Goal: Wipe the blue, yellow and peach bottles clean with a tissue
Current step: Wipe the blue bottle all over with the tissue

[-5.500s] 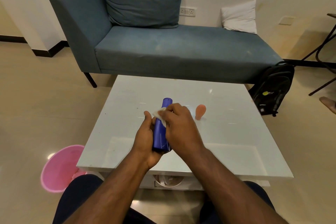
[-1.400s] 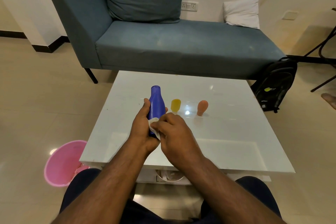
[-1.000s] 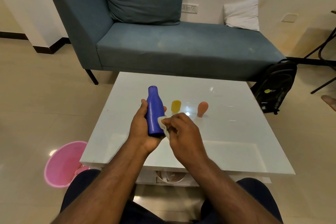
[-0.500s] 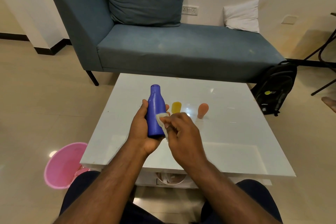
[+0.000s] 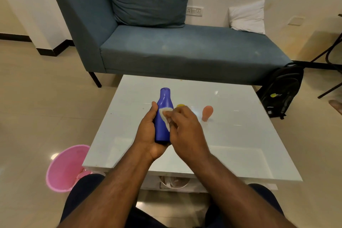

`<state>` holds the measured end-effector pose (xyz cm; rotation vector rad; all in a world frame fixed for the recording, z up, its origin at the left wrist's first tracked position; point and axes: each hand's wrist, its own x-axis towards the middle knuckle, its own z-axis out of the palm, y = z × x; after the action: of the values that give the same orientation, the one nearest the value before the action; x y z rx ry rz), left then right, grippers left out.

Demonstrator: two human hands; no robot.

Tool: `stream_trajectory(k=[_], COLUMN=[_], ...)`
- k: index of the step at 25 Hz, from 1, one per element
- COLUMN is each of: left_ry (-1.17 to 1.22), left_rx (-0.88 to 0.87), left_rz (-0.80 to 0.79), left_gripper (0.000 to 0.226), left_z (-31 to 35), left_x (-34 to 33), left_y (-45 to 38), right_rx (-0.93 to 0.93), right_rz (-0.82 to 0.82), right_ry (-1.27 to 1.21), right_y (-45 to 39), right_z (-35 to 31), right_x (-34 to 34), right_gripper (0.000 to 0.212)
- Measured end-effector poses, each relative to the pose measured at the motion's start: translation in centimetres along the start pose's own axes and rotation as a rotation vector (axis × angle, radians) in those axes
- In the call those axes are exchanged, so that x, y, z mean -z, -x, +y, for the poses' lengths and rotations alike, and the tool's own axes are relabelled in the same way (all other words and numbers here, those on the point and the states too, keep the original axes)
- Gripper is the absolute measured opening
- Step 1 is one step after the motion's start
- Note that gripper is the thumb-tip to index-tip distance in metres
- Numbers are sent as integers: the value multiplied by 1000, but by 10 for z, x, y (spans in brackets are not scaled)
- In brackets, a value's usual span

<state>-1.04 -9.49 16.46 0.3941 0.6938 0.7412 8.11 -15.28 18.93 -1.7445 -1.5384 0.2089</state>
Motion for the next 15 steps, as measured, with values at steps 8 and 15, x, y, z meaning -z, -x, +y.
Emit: stream_trajectory(k=[8,15], left_ry=[-127,-187], left_rx=[25,-8], left_rz=[25,74], left_gripper=[50,77], left_z=[-11,-11], left_x=[2,10], left_y=[4,0], right_rx=[-61,9], right_rz=[54,-88], right_ry=[-7,189], right_y=[-24,-21], right_z=[8,2], right_x=[6,14], right_gripper=[24,28])
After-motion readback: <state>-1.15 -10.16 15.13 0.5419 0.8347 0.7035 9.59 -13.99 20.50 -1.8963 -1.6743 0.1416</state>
